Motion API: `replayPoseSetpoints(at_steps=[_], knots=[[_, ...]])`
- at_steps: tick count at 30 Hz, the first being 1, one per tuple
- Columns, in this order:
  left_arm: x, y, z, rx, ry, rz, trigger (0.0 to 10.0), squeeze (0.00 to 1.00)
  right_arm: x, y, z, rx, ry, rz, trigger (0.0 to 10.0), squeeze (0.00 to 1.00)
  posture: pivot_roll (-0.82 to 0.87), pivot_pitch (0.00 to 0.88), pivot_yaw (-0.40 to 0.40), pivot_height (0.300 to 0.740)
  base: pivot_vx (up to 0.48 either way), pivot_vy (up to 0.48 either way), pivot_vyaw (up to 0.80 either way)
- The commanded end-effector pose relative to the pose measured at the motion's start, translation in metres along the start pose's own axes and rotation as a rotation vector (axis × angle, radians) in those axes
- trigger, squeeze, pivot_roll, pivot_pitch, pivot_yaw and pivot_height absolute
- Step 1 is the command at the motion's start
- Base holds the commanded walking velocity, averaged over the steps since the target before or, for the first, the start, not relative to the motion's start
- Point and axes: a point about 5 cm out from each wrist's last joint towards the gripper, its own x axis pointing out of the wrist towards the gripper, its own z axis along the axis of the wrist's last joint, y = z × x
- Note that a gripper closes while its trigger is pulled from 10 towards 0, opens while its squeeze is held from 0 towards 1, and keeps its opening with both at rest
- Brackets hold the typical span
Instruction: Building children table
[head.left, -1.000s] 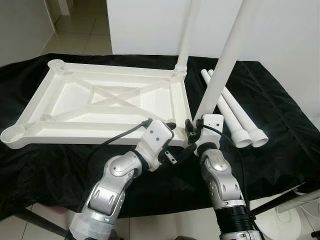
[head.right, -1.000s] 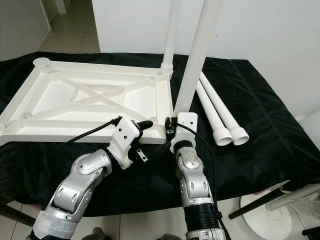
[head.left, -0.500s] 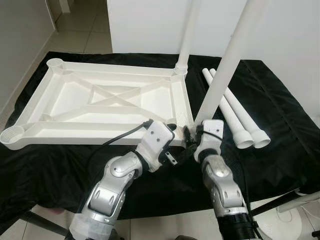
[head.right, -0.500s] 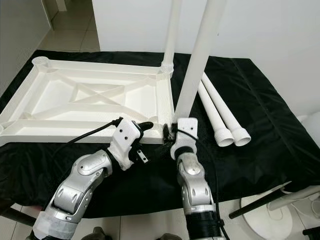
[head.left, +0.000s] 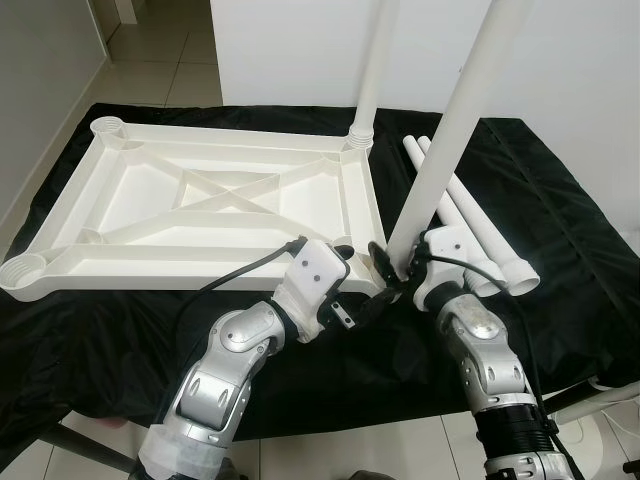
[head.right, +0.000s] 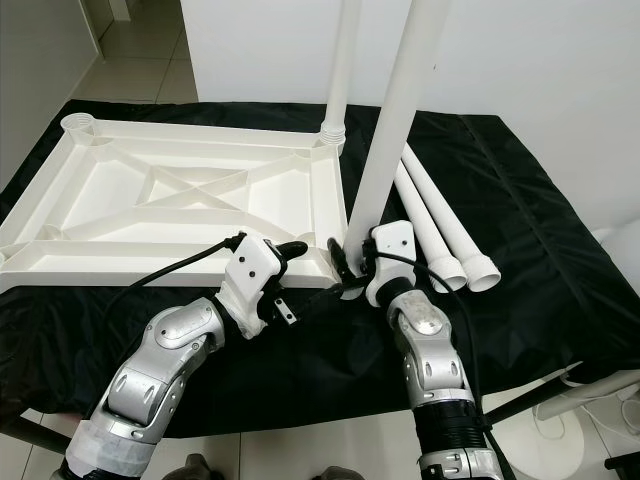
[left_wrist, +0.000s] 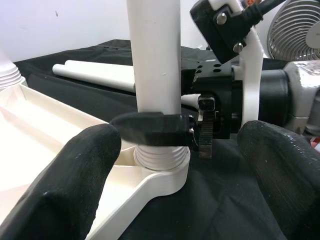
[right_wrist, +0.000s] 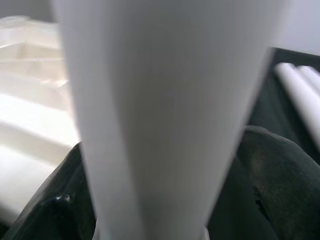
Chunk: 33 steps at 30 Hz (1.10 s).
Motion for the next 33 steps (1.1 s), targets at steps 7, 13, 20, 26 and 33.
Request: replayPoseSetpoints(at_steps=[7,13,20,26,33], knots=[[-0.001,0.004,0.002,0.014,0.0,0.042,10.0,0.0,0.012,-0.007,0.0,-0.061,0.002,0.22,10.0,0.0,-0.03,0.0,-0.043,0.74,0.0,0.0,0.0],[-0.001,0.005,0.002,0.018,0.002,0.041,10.0,0.0,0.018,-0.004,-0.006,-0.094,0.036,0.356,10.0,0.0,-0.02,0.0,-0.043,0.74,0.0,0.0,0.0],[-0.002,0.006,0.004,0.023,0.003,0.051,10.0,0.0,0.02,-0.009,-0.011,-0.111,0.064,0.428,0.0,0.0,-0.01,0.0,-0.046,0.74,0.0,0.0,0.0],[-0.002,0.005,0.004,0.023,0.002,0.053,10.0,0.0,0.018,-0.011,-0.015,-0.089,0.073,0.443,0.0,0.0,-0.01,0.0,-0.046,0.74,0.0,0.0,0.0],[-0.001,0.006,0.004,0.022,0.001,0.051,10.0,0.0,0.016,-0.008,-0.021,-0.048,0.061,0.425,10.0,0.0,-0.01,0.0,-0.044,0.74,0.0,0.0,0.0]])
